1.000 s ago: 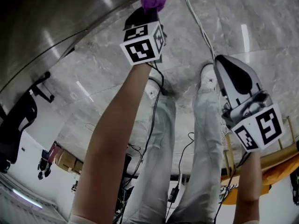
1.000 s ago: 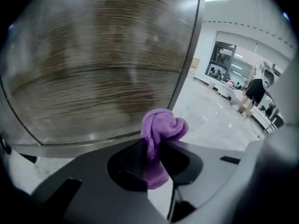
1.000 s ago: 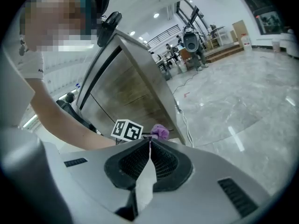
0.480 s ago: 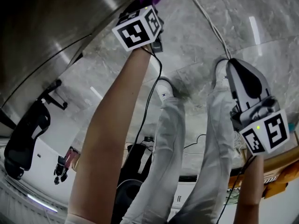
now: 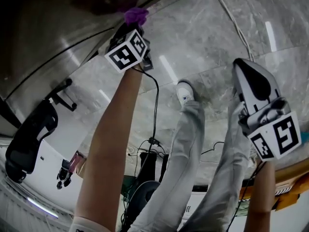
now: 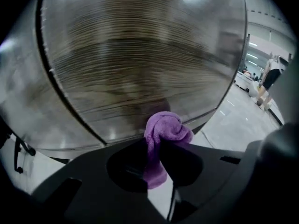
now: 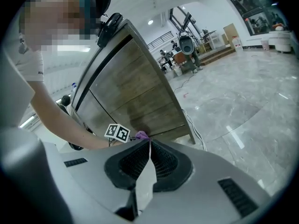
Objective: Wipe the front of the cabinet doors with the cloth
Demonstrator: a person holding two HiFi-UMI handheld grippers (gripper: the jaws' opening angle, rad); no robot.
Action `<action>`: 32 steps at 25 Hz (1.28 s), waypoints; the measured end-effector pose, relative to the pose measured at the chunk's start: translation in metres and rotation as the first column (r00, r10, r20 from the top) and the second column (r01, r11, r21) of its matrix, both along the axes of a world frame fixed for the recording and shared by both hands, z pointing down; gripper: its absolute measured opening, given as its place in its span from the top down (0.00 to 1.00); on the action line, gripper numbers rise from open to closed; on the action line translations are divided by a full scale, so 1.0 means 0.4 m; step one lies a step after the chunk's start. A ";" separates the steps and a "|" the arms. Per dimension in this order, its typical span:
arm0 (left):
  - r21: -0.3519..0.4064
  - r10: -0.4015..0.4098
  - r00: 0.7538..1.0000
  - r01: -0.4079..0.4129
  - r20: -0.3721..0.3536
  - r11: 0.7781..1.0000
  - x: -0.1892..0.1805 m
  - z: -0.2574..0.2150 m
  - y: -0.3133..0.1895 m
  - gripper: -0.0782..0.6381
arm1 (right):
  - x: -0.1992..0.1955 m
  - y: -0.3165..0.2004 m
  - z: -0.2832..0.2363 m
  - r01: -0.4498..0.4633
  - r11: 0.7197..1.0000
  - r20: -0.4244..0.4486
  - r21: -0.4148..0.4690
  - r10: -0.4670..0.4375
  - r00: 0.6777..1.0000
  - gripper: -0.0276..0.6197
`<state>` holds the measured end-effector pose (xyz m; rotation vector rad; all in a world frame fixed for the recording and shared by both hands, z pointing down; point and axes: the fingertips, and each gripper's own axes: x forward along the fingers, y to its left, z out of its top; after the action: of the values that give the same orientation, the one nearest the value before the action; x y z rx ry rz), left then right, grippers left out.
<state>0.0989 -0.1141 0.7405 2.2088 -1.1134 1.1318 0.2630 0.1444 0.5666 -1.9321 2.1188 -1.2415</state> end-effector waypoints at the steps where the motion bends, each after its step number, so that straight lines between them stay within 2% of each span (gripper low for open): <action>1: 0.005 -0.018 1.000 0.018 0.012 1.000 -0.038 0.000 -0.011 0.78 | -0.009 -0.005 -0.002 0.005 1.000 -0.004 0.001 -0.005 1.000 0.91; 4: 0.010 -0.046 0.998 0.046 0.036 0.999 -0.121 0.000 -0.039 0.78 | -0.030 -0.015 0.001 0.018 1.000 -0.023 -0.008 -0.018 1.000 0.91; 7: 0.005 -0.064 0.997 0.064 0.037 0.998 -0.165 -0.001 -0.058 0.78 | -0.048 -0.022 0.003 0.021 1.000 -0.046 -0.019 -0.022 0.999 0.91; 11: -0.003 -0.141 0.988 0.142 0.056 0.990 -0.241 -0.001 -0.072 0.78 | -0.086 -0.038 -0.011 0.015 1.000 -0.065 -0.025 -0.017 0.998 0.91; 13: -0.002 -0.115 0.991 0.115 0.067 0.993 -0.259 -0.007 -0.071 0.78 | -0.111 -0.058 -0.036 0.014 1.000 -0.068 -0.011 -0.015 0.998 0.91; 16: 0.002 0.009 0.998 -0.009 0.058 1.000 -0.242 -0.045 -0.045 0.78 | -0.155 -0.086 -0.082 0.020 1.000 -0.064 0.013 -0.019 0.998 0.91; 18: -0.007 0.059 0.998 -0.059 0.013 0.998 -0.227 -0.087 -0.014 0.78 | -0.191 -0.096 -0.110 0.037 0.999 -0.054 0.019 -0.035 0.998 0.91; 21: -0.008 0.051 0.995 -0.052 -0.089 0.999 -0.212 -0.178 0.030 0.78 | -0.243 -0.094 -0.155 0.082 0.996 -0.039 0.022 -0.081 0.996 0.91; 26: 0.134 0.043 0.977 -0.015 -0.211 0.991 -0.202 -0.416 0.065 0.78 | -0.282 -0.083 -0.222 0.194 0.981 -0.055 0.016 -0.193 0.980 0.91; 32: 0.261 -0.024 0.936 0.122 -0.352 0.957 -0.235 -0.708 0.078 0.78 | -0.282 -0.112 -0.320 0.267 0.963 -0.097 0.036 -0.263 0.960 0.91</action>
<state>0.0050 -0.0829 0.4573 2.4308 -1.2459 0.5456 0.1501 0.0996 0.4388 -1.7622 2.4975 -1.1429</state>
